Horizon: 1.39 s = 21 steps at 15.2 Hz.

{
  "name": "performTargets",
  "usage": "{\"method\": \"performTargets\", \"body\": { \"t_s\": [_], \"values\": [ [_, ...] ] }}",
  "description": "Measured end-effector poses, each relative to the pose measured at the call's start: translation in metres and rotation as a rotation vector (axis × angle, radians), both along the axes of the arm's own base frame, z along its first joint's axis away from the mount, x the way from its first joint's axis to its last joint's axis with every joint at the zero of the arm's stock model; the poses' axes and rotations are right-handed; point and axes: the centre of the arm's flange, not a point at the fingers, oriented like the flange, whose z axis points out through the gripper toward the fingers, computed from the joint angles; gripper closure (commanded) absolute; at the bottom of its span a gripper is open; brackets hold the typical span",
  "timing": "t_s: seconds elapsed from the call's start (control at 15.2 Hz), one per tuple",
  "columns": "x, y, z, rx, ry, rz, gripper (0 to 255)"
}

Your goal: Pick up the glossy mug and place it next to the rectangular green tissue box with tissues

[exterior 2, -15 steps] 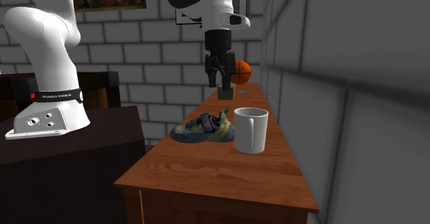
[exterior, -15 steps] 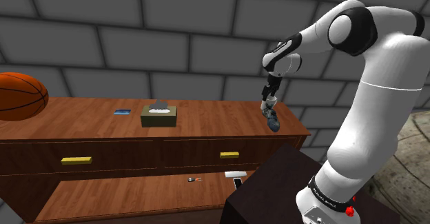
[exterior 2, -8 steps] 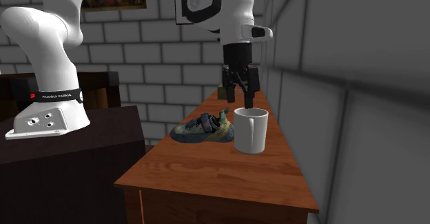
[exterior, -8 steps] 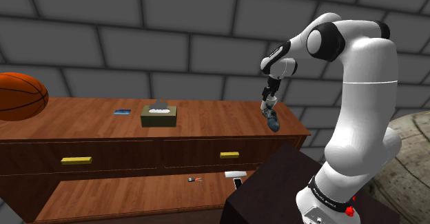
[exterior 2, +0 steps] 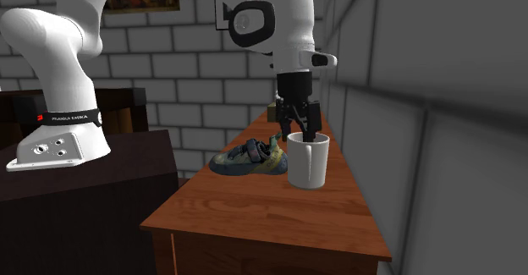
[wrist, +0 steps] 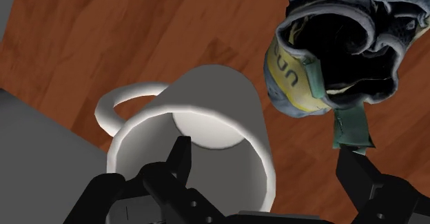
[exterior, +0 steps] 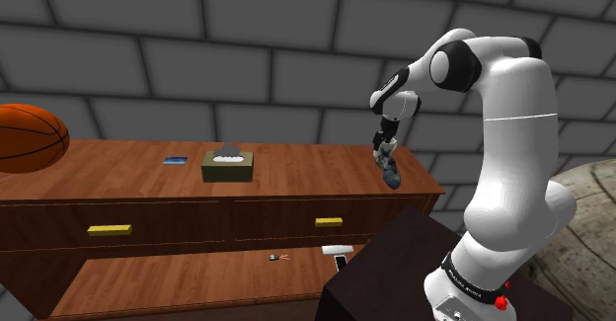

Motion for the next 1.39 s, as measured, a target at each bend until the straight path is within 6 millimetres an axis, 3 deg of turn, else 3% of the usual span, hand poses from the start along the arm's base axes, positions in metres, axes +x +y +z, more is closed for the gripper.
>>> {"method": "performTargets", "body": {
  "t_s": [0.33,0.4,1.06,1.39],
  "values": [
    [0.0,0.0,-0.002,0.0,0.0,0.0,0],
    [0.0,0.0,-0.002,0.0,0.0,0.0,255],
    [0.0,0.0,-0.002,0.0,0.0,0.0,255],
    [-0.001,-0.001,0.02,0.0,-0.001,0.0,255]
  ]
}}
